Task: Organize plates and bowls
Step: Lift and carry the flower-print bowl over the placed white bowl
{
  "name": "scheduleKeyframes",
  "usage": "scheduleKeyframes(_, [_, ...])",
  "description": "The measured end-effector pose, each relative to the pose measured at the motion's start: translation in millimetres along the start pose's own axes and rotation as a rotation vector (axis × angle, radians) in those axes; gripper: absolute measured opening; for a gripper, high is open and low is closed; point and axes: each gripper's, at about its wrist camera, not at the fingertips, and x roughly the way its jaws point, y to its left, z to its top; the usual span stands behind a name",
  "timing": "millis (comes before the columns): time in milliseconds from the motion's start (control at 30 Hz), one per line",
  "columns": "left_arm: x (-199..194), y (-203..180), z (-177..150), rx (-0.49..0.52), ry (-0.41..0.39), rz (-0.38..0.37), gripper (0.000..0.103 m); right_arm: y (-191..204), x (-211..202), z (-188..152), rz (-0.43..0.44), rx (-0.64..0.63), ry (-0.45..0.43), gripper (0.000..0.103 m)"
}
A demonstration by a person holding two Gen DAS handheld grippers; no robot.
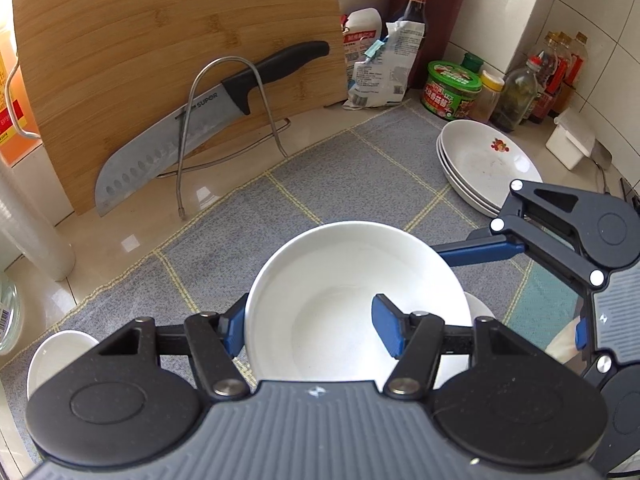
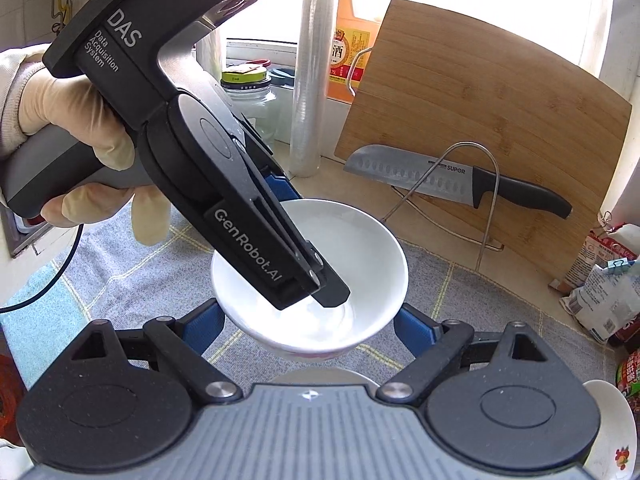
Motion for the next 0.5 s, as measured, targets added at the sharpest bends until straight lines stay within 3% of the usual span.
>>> scheduleKeyframes(500, [4.1, -44.4, -4.2, 0.021, 0.009, -0.027, 0.062, -7.5, -31.4, -33.2, -0.012, 0.028, 0.007, 0.094])
